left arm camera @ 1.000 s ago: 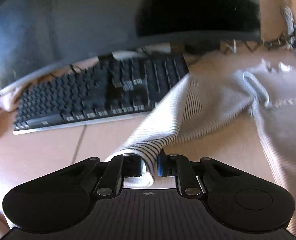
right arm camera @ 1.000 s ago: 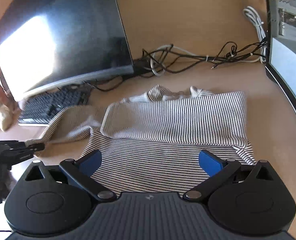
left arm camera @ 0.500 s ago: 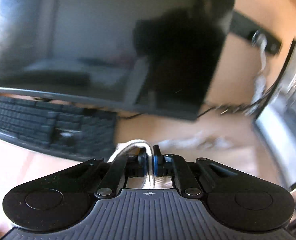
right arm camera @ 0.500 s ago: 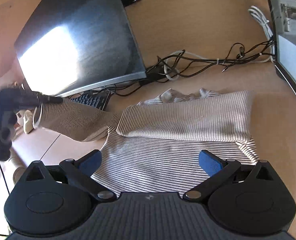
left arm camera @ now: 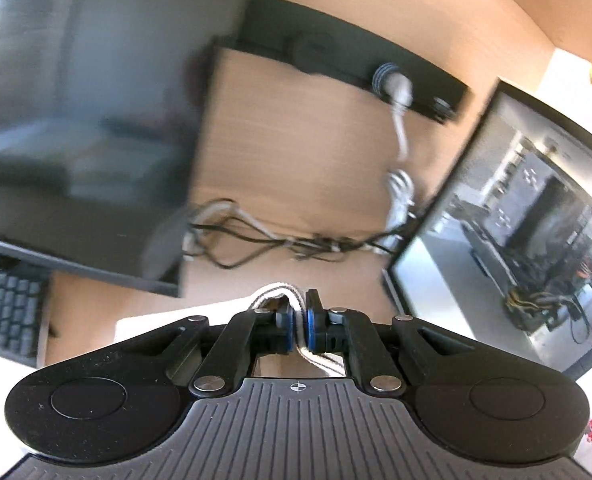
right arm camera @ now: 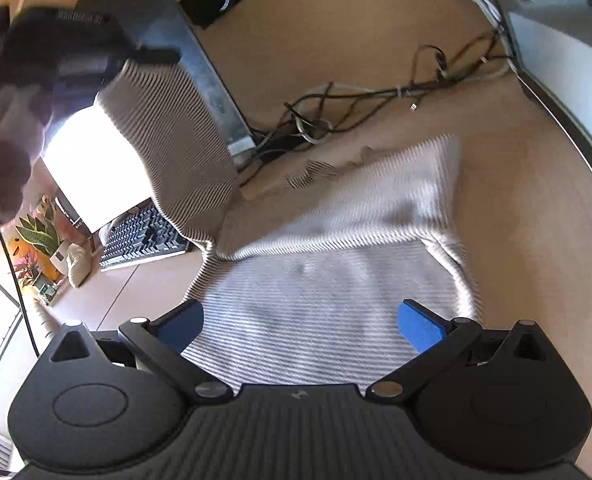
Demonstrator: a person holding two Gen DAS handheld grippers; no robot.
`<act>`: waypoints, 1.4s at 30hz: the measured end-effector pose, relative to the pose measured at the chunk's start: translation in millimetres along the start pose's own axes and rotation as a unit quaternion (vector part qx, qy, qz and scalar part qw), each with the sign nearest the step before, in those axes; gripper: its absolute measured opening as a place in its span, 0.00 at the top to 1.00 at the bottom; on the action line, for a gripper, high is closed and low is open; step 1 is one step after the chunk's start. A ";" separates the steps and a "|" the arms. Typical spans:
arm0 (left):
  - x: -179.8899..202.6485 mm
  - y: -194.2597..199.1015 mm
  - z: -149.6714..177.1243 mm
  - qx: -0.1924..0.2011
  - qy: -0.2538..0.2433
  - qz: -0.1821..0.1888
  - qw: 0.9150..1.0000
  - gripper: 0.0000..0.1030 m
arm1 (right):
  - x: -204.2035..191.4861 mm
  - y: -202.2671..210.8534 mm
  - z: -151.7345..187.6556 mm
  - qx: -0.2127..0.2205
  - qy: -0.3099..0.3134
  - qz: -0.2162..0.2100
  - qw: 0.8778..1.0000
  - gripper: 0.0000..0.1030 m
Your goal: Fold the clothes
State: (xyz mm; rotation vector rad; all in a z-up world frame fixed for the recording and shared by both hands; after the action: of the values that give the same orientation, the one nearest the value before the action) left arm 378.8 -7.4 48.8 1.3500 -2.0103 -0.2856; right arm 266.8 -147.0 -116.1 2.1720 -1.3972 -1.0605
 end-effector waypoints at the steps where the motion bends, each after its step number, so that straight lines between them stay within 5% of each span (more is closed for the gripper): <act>1: 8.8 -8.2 0.6 -0.005 -0.003 0.005 1.000 0.93 | 3.6 1.0 1.1 -0.001 -0.003 -0.001 1.000 0.00; 9: 50.5 -60.3 14.2 -0.044 -0.008 0.034 0.998 0.90 | 30.8 7.1 7.6 -0.010 -0.022 0.011 1.000 0.00; 13: 53.1 -74.9 19.8 -0.051 0.014 0.053 0.997 0.57 | 37.5 4.7 12.1 -0.015 -0.032 0.019 0.999 0.00; 19: 37.2 -69.5 32.8 -0.051 0.031 0.060 0.996 0.33 | 33.9 -2.4 10.3 -0.011 -0.032 0.027 0.999 0.00; 25: 25.9 -34.1 33.3 -0.012 0.062 0.106 0.992 0.06 | 26.2 -10.1 -1.9 0.023 -0.016 0.056 0.998 0.00; 29: 23.5 -22.9 37.6 -0.016 0.068 0.115 0.991 0.04 | 7.7 -13.1 -19.1 0.069 0.048 0.092 0.992 0.00; 33: 18.7 -11.5 44.3 -0.017 0.027 0.083 0.996 0.00 | -6.3 -20.4 -29.0 0.078 0.093 0.113 0.986 0.00; 36: 5.7 -1.8 52.6 -0.017 0.006 0.055 0.998 0.00 | -6.7 -25.8 -37.9 0.076 0.099 0.124 0.984 0.00; 42: -34.1 8.1 72.5 -0.028 0.040 0.046 0.998 0.00 | 13.3 -35.9 -65.1 0.072 0.069 0.152 0.983 0.00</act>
State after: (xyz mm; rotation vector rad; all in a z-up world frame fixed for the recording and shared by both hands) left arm 333.5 12.5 -14.7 1.2132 -1.9765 -0.2402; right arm 340.8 -149.1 -101.3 1.9949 -1.7160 -0.7053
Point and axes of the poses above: each gripper's, at about its wrist camera, not at the fingertips, and y roughly against the way its jaws point, x to its right, z to its underside, the point moved 10 cm from there along -y, roughly the way its jaws point, and after that the axes turned 11 degrees about z, right-handed, at the moved point
